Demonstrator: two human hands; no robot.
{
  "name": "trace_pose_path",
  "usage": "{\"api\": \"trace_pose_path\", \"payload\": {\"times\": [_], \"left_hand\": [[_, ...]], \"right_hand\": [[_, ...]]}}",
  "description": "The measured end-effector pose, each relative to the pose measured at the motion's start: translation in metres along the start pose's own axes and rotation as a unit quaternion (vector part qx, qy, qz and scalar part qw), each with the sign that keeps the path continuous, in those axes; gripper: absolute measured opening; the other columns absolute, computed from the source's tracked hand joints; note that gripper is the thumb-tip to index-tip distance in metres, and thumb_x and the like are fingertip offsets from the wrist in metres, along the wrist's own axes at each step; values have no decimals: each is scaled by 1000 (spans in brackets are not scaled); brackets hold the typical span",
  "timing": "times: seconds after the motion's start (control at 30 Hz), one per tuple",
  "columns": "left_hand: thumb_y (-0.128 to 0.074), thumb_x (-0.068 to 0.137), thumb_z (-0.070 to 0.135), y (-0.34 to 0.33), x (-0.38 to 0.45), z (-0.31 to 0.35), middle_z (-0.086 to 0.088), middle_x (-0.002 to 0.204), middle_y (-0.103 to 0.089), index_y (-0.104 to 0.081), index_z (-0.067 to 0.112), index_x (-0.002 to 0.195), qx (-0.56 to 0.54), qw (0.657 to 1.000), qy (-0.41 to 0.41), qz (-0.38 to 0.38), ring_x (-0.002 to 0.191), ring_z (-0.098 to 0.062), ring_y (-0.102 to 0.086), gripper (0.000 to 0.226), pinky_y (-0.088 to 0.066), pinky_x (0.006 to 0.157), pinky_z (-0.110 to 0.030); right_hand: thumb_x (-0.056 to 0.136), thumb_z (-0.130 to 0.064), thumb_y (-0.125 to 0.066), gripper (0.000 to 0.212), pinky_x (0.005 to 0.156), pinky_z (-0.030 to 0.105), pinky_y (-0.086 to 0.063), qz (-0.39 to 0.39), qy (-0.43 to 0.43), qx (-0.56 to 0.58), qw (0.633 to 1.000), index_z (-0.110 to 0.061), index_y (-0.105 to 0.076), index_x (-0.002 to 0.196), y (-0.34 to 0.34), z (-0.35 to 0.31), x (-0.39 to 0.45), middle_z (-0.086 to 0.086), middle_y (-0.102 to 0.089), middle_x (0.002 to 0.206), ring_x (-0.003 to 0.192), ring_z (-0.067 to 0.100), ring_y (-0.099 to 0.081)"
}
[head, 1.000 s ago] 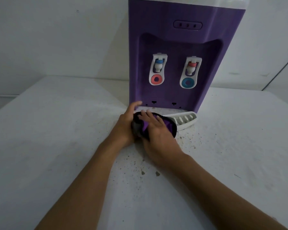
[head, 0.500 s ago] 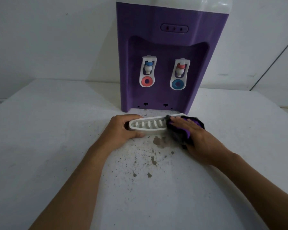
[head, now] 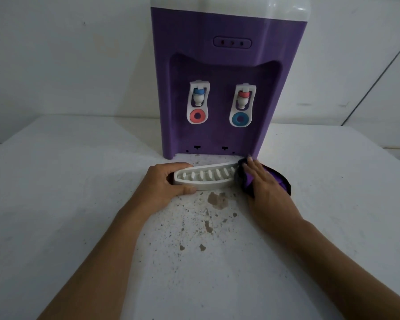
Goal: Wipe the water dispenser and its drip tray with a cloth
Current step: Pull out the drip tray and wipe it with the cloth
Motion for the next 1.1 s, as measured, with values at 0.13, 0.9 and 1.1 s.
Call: {"api": "trace_pose_path", "payload": {"times": [0.13, 0.9, 1.1], "left_hand": [[-96, 69, 22, -1, -1, 2, 13, 112, -79, -77, 24, 125, 1, 1000, -5, -2, 106, -6, -74, 59, -60, 97, -28], [-96, 68, 29, -1, -4, 8, 17, 111, -78, -76, 50, 110, -19, 1000, -7, -6, 104, -4, -74, 51, -60, 93, -22], [-77, 89, 1, 1, -2, 9, 20, 109, -75, -74, 32, 124, 104, 994, -44, 9, 102, 1, -71, 47, -60, 94, -28]], "right_hand": [[100, -16, -61, 78, 123, 29, -12, -23, 62, 30, 997, -38, -19, 162, 0, -24, -14, -26, 1, 160, 146, -5, -3], [101, -21, -56, 59, 122, 40, 3, 33, -1, 97, 995, -26, -36, 157, -16, -63, 22, -2, -27, 168, 155, 16, -16], [101, -28, -57, 73, 126, 31, 8, -25, 199, 56, 978, -26, -20, 164, -26, -107, 3, -5, -7, 173, 157, 7, 7]]}}
Point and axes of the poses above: each hand's wrist, its own x-axis towards the middle knuckle, its own y-axis out of the back of the hand, z = x × y, the point moved 3 cm from there along x, towards the middle knuckle
